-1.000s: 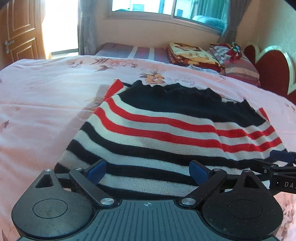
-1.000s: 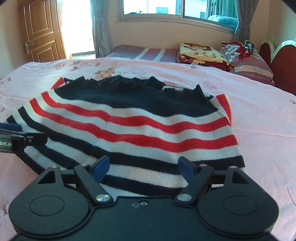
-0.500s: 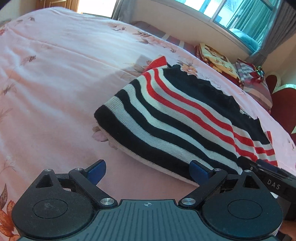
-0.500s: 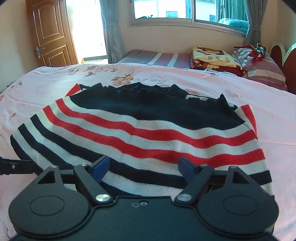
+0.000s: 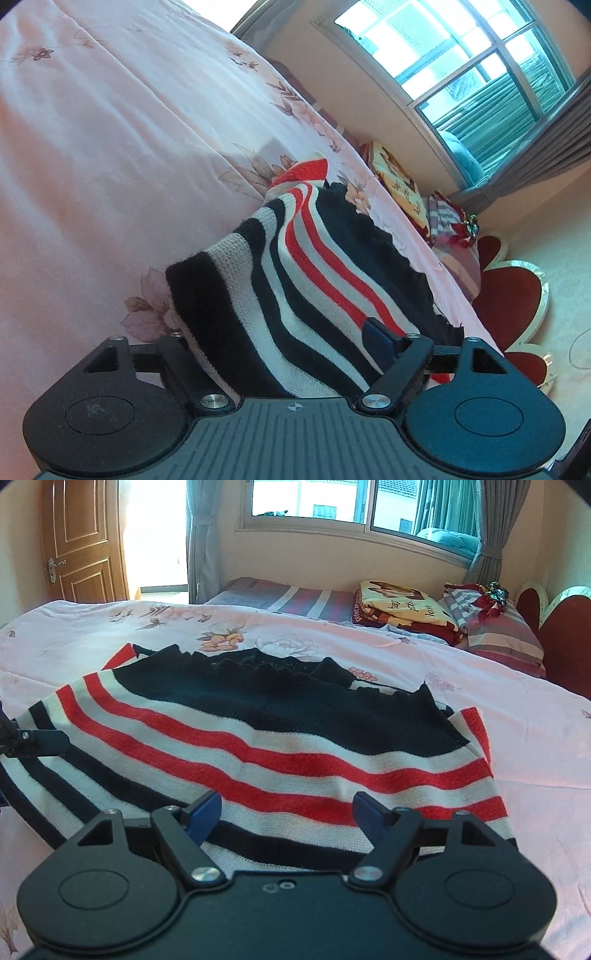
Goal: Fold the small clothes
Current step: 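Grasp the striped side edge with the left gripper and lift it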
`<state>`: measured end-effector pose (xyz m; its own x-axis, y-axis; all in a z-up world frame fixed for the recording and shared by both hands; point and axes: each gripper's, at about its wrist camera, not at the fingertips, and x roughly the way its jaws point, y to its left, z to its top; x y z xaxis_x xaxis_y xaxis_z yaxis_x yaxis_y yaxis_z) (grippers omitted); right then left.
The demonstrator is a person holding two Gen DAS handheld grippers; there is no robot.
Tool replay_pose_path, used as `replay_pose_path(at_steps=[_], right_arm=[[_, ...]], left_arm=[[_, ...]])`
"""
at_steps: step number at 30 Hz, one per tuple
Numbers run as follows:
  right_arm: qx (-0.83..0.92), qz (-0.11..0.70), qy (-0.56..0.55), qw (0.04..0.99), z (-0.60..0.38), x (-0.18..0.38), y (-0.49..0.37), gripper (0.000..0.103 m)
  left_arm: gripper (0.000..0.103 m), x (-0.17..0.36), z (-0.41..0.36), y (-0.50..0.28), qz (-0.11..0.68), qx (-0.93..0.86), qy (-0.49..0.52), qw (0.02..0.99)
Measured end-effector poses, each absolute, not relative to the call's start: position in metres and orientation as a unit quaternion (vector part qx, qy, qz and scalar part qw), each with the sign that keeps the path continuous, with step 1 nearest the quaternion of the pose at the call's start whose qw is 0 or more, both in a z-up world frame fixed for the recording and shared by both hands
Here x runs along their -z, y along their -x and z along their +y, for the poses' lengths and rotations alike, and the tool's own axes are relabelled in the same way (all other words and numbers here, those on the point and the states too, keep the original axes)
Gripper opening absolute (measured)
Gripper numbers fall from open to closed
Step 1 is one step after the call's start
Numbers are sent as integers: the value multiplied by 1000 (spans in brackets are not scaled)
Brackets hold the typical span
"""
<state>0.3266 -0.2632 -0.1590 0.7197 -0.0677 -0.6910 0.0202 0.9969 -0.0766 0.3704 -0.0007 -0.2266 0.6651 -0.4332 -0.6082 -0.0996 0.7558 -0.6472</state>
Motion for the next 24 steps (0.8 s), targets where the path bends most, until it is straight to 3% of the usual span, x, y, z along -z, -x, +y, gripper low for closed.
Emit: replay_pose_path(at_steps=[1, 3, 6, 7, 11, 15, 17, 24], right_arm=[[29, 371, 28, 928, -265, 158, -328, 75], [32, 367, 21, 929, -266, 155, -332, 75], [34, 377, 21, 925, -263, 162, -340, 75], [27, 405, 32, 913, -260, 174, -345, 75], [26, 392, 43, 919, -258, 180, -342, 77], [43, 363, 34, 930, -262, 164, -334, 67], [37, 395, 56, 916, -261, 178, -335, 68], [28, 377, 11, 926, -275, 164, -326, 73]], left_arm=[[66, 228, 0, -373, 398, 96, 338, 847], [48, 231, 5, -376, 400, 89, 343, 845], [41, 232, 5, -378, 399, 89, 342, 846], [40, 231, 5, -378, 398, 90, 339, 848], [34, 229, 4, -378, 391, 92, 341, 850], [34, 222, 1, -372, 379, 98, 329, 859], [29, 218, -3, -371, 374, 104, 323, 863], [29, 183, -27, -368, 333, 146, 285, 887]])
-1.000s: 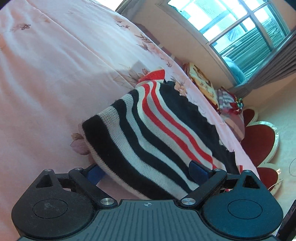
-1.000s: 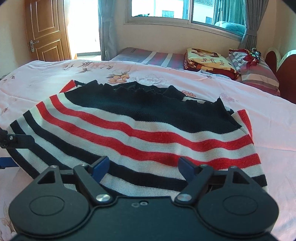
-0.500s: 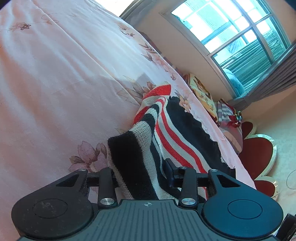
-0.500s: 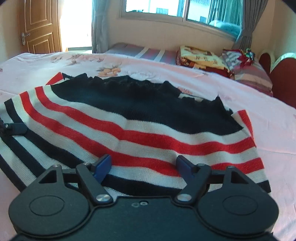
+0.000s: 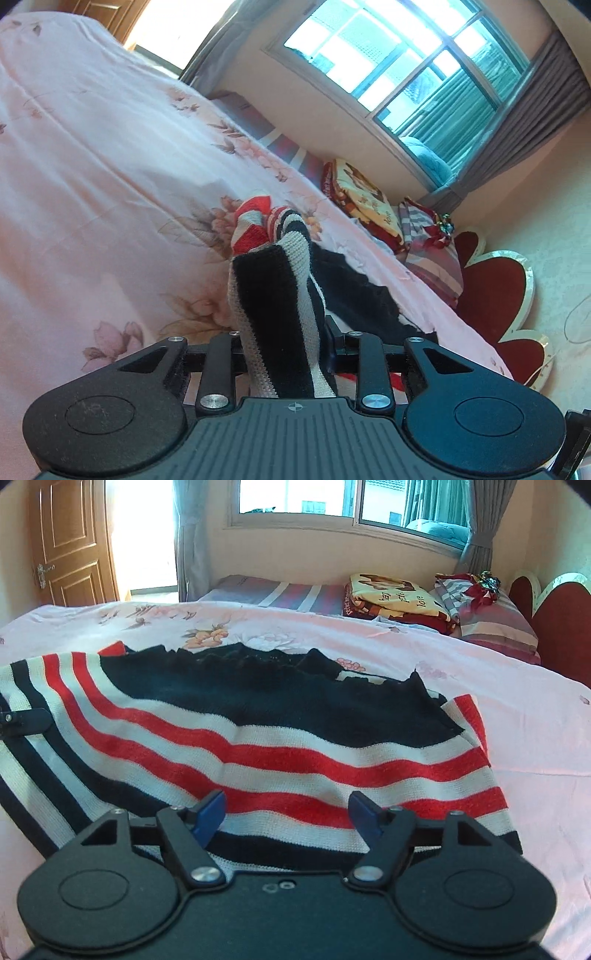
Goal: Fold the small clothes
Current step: 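Fold the side edge over the middle with the left gripper and release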
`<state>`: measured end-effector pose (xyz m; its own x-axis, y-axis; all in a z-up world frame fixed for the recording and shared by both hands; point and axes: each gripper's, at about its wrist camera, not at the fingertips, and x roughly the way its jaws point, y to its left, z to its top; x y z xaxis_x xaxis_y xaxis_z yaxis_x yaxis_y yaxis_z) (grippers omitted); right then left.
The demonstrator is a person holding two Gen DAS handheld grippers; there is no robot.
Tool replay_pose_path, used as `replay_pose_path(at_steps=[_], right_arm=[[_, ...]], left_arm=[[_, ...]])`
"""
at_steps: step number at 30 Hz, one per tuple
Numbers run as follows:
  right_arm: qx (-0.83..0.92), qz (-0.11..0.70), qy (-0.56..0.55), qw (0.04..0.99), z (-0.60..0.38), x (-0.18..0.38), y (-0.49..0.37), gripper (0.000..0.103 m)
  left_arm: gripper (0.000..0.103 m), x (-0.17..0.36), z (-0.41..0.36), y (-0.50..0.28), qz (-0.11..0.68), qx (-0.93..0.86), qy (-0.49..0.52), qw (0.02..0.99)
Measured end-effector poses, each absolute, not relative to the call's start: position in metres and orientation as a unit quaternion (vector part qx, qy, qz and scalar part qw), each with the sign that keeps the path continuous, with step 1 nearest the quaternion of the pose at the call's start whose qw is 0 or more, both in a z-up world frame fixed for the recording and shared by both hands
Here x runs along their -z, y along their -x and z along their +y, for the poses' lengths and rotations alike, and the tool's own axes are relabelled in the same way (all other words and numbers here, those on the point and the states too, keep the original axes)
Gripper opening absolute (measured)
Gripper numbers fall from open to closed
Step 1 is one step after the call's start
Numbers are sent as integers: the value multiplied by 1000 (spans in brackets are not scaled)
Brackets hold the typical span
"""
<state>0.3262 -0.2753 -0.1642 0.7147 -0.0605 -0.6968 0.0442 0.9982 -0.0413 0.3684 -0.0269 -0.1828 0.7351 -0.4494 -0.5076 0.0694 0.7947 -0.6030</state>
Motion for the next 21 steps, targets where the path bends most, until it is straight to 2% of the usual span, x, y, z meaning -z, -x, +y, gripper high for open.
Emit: replay_pose_path(at_steps=[7, 15, 19, 20, 21], right_arm=[[33, 349, -48, 935, -313, 144, -307, 73], [83, 334, -68, 936, -378, 130, -270, 73], [113, 337, -94, 930, -408, 134, -254, 73], [116, 335, -103, 929, -413, 134, -252, 73], [117, 333, -116, 928, -417, 134, -250, 74]], left_arm=[[29, 147, -99, -371, 306, 244, 228, 892], [29, 165, -191, -343, 367, 337, 148, 854], [30, 161, -200, -327, 368, 329, 106, 863], [39, 154, -203, -324, 367, 333, 91, 864], [58, 152, -202, -320, 369, 338, 86, 862]])
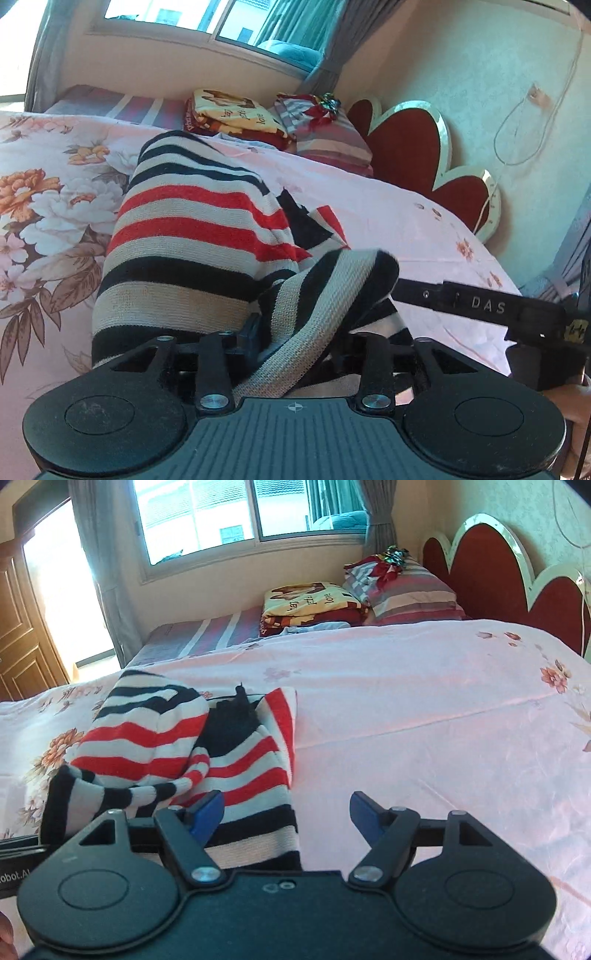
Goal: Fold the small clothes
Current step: 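Fold the side edge over the middle with the left gripper and release, then grasp the other side edge with the right gripper, fold it over, release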
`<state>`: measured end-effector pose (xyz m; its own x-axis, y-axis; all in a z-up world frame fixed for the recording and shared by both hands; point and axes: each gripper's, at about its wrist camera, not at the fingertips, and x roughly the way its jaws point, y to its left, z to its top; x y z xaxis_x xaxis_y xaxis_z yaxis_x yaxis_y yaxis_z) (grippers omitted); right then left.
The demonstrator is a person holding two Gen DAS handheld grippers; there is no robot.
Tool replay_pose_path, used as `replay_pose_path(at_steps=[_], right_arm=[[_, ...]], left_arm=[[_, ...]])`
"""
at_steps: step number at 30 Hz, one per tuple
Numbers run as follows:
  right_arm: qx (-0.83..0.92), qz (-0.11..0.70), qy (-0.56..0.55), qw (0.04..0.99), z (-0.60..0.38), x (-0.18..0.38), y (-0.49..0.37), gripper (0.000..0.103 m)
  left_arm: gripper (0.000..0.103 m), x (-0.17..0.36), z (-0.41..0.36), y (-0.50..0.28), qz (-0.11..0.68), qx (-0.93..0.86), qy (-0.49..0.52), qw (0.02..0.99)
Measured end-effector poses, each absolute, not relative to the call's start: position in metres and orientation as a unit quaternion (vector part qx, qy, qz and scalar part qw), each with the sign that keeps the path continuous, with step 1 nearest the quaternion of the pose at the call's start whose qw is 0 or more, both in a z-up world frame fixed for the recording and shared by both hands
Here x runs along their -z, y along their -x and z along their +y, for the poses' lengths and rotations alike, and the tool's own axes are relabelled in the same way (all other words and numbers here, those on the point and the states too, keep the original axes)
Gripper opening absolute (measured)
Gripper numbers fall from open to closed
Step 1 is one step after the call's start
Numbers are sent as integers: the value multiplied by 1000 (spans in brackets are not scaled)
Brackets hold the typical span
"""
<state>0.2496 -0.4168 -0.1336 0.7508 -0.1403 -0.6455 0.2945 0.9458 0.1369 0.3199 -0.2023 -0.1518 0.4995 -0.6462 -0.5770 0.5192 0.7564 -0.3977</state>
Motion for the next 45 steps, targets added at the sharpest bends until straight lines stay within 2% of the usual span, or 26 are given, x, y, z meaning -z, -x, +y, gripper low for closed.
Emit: replay_pose_path(at_steps=[2, 3, 5, 11, 15, 18, 19, 20, 22, 25, 27, 29, 36, 40, 42, 45], right_arm=[[104, 322, -151, 929, -423, 131, -247, 75], [97, 319, -163, 928, -424, 129, -247, 78], [83, 316, -176, 929, -422, 123, -251, 83], [9, 350, -203, 914, -402, 122, -268, 88], [-17, 375, -252, 892, -392, 132, -283, 96], [-24, 409, -250, 877, -383, 145, -302, 96], [-26, 416, -250, 874, -379, 149, -306, 91], [-36, 417, -253, 872, -376, 152, -309, 76], [-45, 423, -247, 871, -368, 155, -315, 54], [-46, 427, -233, 872, -359, 161, -324, 52], [-48, 414, -227, 880, -357, 162, -325, 32], [-46, 390, -220, 893, -358, 151, -318, 23], [-24, 299, -147, 942, -379, 99, -281, 21], [20, 326, -170, 930, -410, 128, -270, 22], [30, 368, -180, 912, -417, 159, -276, 27], [29, 363, -197, 910, -420, 160, -271, 33]], left_arm=[[75, 142, -203, -309, 362, 350, 73, 861], [77, 137, -204, -299, 351, 352, 58, 866], [77, 128, -198, -289, 344, 351, 47, 869], [77, 107, -129, -305, 336, 259, 129, 896], [77, 122, -100, -329, 343, 196, 131, 909], [77, 141, -97, -340, 367, 175, 130, 904], [77, 148, -100, -344, 371, 172, 129, 903], [77, 151, -102, -345, 372, 172, 125, 903], [77, 155, -109, -348, 373, 174, 120, 904], [77, 157, -115, -354, 374, 173, 117, 904], [77, 155, -117, -356, 376, 172, 121, 903], [77, 153, -121, -358, 372, 175, 122, 903], [78, 138, -163, -357, 356, 227, 99, 901], [83, 155, -191, -356, 385, 235, 72, 889], [89, 168, -196, -357, 402, 228, 79, 883], [93, 170, -196, -357, 406, 219, 90, 883]])
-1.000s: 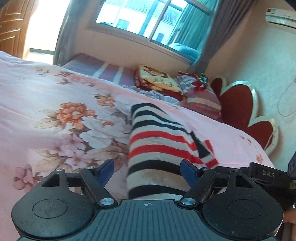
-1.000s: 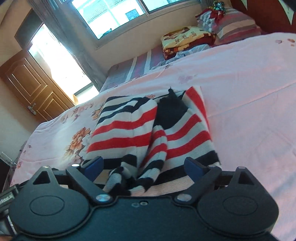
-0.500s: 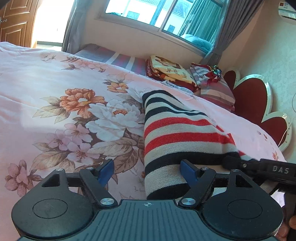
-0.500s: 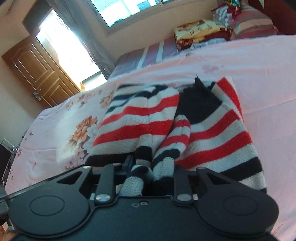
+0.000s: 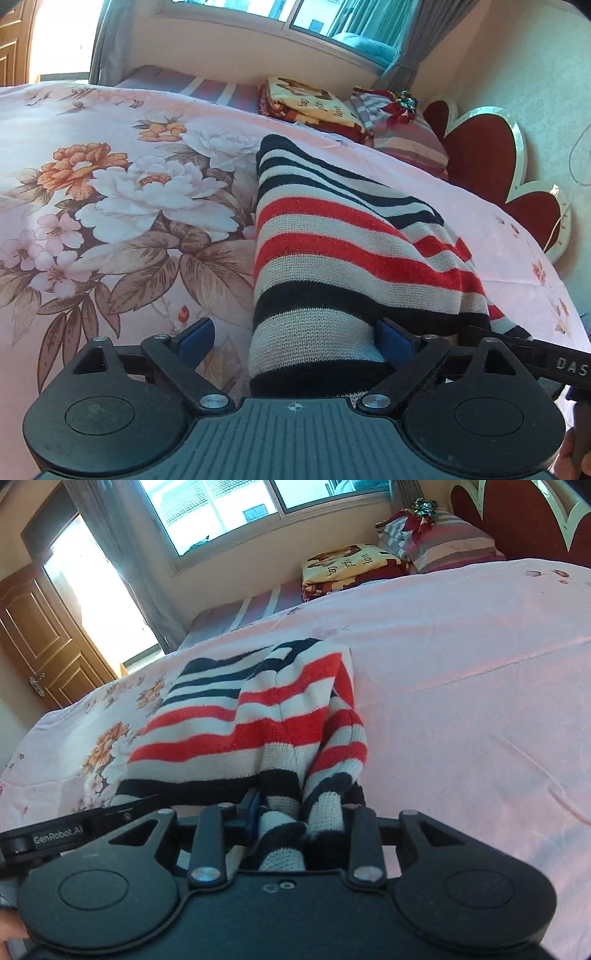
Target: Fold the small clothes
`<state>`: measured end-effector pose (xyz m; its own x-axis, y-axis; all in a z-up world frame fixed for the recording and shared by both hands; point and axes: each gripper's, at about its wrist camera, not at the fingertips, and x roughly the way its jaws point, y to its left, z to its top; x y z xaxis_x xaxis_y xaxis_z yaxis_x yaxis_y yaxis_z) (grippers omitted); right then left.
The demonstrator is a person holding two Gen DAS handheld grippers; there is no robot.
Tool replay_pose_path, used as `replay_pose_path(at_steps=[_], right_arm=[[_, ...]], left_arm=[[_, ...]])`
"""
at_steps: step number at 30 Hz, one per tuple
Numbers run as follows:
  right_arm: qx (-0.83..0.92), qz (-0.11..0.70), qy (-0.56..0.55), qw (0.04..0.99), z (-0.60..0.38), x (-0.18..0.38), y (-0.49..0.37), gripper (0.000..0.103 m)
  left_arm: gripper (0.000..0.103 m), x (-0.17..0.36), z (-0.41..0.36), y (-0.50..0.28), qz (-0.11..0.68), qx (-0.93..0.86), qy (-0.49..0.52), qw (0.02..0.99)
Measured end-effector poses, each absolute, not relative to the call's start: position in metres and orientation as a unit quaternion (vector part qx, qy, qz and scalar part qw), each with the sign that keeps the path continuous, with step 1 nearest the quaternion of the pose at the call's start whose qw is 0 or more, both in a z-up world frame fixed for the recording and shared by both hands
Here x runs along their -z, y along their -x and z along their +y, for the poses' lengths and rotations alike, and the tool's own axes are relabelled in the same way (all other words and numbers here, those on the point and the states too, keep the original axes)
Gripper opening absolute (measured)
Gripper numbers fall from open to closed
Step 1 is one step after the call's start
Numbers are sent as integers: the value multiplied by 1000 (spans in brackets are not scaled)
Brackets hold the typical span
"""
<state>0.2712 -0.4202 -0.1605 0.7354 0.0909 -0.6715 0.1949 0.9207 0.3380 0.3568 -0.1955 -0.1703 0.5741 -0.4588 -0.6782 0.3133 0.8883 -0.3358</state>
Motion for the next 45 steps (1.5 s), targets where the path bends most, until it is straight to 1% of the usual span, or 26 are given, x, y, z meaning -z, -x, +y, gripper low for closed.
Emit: replay_pose_path(at_steps=[1, 3, 4, 5, 6, 7, 8, 10, 13, 16, 18, 20, 22, 23, 25, 26, 30, 31, 33, 35, 38, 40, 41, 42, 43, 45], right_arm=[[29, 364, -193, 911, -419, 155, -269, 37], [29, 358, -181, 916, -419, 143, -260, 50], [28, 353, -180, 918, -420, 138, -254, 64], [28, 347, -177, 920, -420, 134, -244, 68], [30, 349, -170, 921, -420, 132, -240, 66], [33, 358, -155, 920, -419, 133, -236, 47], [40, 367, -143, 918, -420, 137, -233, 33], [43, 384, -142, 911, -425, 150, -230, 33], [48, 386, -158, 908, -429, 160, -223, 33], [53, 392, -143, 907, -429, 168, -218, 40], [55, 389, -153, 907, -430, 160, -219, 40], [56, 366, -143, 918, -424, 143, -218, 37], [43, 342, -136, 929, -417, 126, -221, 37], [32, 338, -132, 931, -412, 121, -226, 39], [16, 347, -122, 930, -402, 121, -243, 41], [16, 357, -116, 927, -399, 126, -252, 43], [21, 393, -123, 911, -398, 150, -270, 44], [20, 392, -124, 911, -398, 152, -269, 42], [10, 387, -130, 913, -399, 150, -266, 28], [8, 387, -136, 912, -401, 148, -265, 20], [11, 369, -115, 922, -397, 139, -259, 15], [36, 340, -84, 936, -394, 132, -251, 7], [48, 346, -76, 934, -398, 138, -253, 7], [55, 368, -80, 925, -404, 151, -257, 7], [57, 368, -86, 924, -407, 159, -257, 7], [59, 359, -52, 930, -400, 159, -254, 10]], left_arm=[[93, 169, -196, -356, 404, 220, 82, 884], [93, 165, -197, -355, 401, 223, 70, 886], [93, 163, -197, -355, 401, 223, 68, 886], [93, 162, -197, -355, 403, 222, 69, 885], [93, 162, -196, -355, 404, 222, 69, 885], [93, 163, -196, -355, 405, 222, 69, 884], [93, 164, -196, -355, 405, 223, 69, 884], [93, 166, -198, -351, 403, 224, 64, 885], [93, 167, -201, -348, 397, 227, 52, 888], [93, 159, -204, -343, 394, 228, 37, 889], [93, 151, -206, -337, 386, 235, 22, 892], [93, 142, -207, -329, 374, 243, 6, 895], [93, 140, -210, -324, 370, 243, -11, 897], [93, 141, -211, -323, 371, 243, -13, 896], [93, 144, -211, -322, 376, 240, -8, 895], [93, 145, -210, -321, 377, 237, -5, 895], [93, 150, -209, -319, 379, 236, -2, 895], [93, 150, -208, -319, 378, 236, -2, 895], [93, 150, -209, -318, 377, 236, -3, 895], [93, 150, -210, -317, 374, 238, -9, 896], [93, 147, -210, -311, 371, 249, -13, 895], [93, 148, -212, -307, 375, 256, -15, 891], [93, 152, -214, -307, 381, 258, -18, 888], [93, 155, -216, -306, 384, 257, -20, 887], [93, 158, -216, -305, 384, 255, -19, 887], [93, 161, -214, -305, 388, 254, -11, 886]])
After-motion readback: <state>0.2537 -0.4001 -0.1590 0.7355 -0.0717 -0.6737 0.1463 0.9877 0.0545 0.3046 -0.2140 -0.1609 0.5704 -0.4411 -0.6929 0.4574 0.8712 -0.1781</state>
